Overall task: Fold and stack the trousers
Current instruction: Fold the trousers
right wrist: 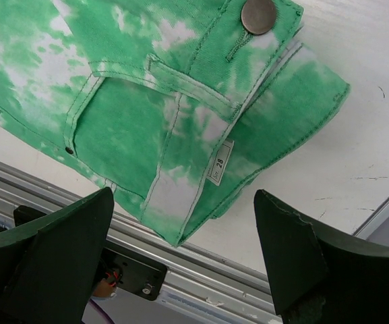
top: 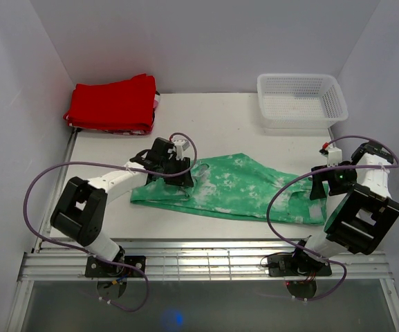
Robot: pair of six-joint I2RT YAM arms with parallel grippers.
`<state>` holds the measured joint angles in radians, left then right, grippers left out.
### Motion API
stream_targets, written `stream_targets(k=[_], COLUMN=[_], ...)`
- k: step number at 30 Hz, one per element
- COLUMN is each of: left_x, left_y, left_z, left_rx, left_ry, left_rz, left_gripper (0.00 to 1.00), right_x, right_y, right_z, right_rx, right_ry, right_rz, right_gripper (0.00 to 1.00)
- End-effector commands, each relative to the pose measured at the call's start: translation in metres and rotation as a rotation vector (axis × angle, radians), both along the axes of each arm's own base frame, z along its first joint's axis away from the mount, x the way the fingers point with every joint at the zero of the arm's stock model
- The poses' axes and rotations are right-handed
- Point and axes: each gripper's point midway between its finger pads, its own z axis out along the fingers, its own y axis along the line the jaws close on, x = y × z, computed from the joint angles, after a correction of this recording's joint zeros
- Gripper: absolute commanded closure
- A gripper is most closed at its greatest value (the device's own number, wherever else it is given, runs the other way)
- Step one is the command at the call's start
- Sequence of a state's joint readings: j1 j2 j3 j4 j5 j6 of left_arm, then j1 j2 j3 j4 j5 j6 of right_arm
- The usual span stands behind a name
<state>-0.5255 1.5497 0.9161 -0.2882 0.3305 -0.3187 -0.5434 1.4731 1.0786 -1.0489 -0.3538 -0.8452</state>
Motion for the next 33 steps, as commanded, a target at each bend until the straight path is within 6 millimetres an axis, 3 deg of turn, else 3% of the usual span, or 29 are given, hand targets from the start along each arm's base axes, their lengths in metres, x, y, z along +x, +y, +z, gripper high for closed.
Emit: stream_targets(k=[1,2,3,6,9,10,14,17,19,20,24,25,27,29,30,31,33], left_x=[0.014,0.016,0.016,0.008,0.003,0.008,0.006,-0.005,-0.016,-0.018,-0.013,-0.013,-0.015,-0.013,-0.016,-0.017,-0.015], left_y=[-0.015,-0.016,-0.015,-0.015,0.002,0.019,0.057,0.056,0.041,0.036,0.009,0.005,-0.006,-0.007,-0.014,-0.015,-0.021], left_z=[0.024,0.030,0.040,0.074,0.089,0.094,0.089,0.085,0.096,0.096,0.088,0.084,0.073,0.060,0.056,0.050,0.040], left_rx=[-0.057,-0.054,-0.055,-0.078,-0.049,-0.055,-0.084,-0.153,-0.267,-0.300,-0.373,-0.368,-0.355,-0.310,-0.286,-0.256,-0.178], left_ry=[-0.039,-0.057,-0.076,-0.150,-0.173,-0.180,-0.135,-0.091,-0.080,-0.070,-0.066,-0.062,-0.047,-0.051,-0.072,-0.085,-0.134], left_rz=[-0.002,-0.018,-0.021,-0.101,-0.115,-0.083,-0.092,-0.148,-0.226,-0.236,-0.276,-0.285,-0.291,-0.262,-0.278,-0.274,-0.274], left_gripper=[0.40,0.18,0.10,0.05,0.06,0.07,0.13,0.28,0.36,0.37,0.42,0.43,0.43,0.38,0.37,0.37,0.41], right_x=[0.003,0.003,0.003,0.006,0.007,0.008,0.012,0.015,0.017,0.022,0.042,0.047,0.066,0.077,0.093,0.096,0.112], right_y=[-0.002,-0.001,-0.001,-0.001,0.001,0.002,0.012,0.024,0.034,0.043,0.079,0.098,0.120,0.156,0.168,0.191,0.214], right_z=[0.008,0.008,0.008,0.007,0.008,0.008,0.011,0.019,0.027,0.034,0.059,0.065,0.077,0.084,0.090,0.090,0.093], right_rx=[0.003,0.008,0.009,0.017,0.034,0.039,0.094,0.165,0.214,0.261,0.365,0.398,0.431,0.472,0.475,0.498,0.551], right_ry=[-0.009,-0.008,-0.007,-0.008,-0.015,-0.019,-0.037,-0.057,-0.076,-0.115,-0.218,-0.212,-0.277,-0.270,-0.331,-0.324,-0.337], right_rz=[-0.005,-0.005,-0.003,-0.004,0.000,0.003,0.005,0.009,0.018,0.026,0.066,0.075,0.118,0.157,0.188,0.230,0.212], right_gripper=[0.10,0.10,0.10,0.10,0.10,0.10,0.10,0.07,0.02,0.00,0.21,0.27,0.28,0.29,0.29,0.30,0.31])
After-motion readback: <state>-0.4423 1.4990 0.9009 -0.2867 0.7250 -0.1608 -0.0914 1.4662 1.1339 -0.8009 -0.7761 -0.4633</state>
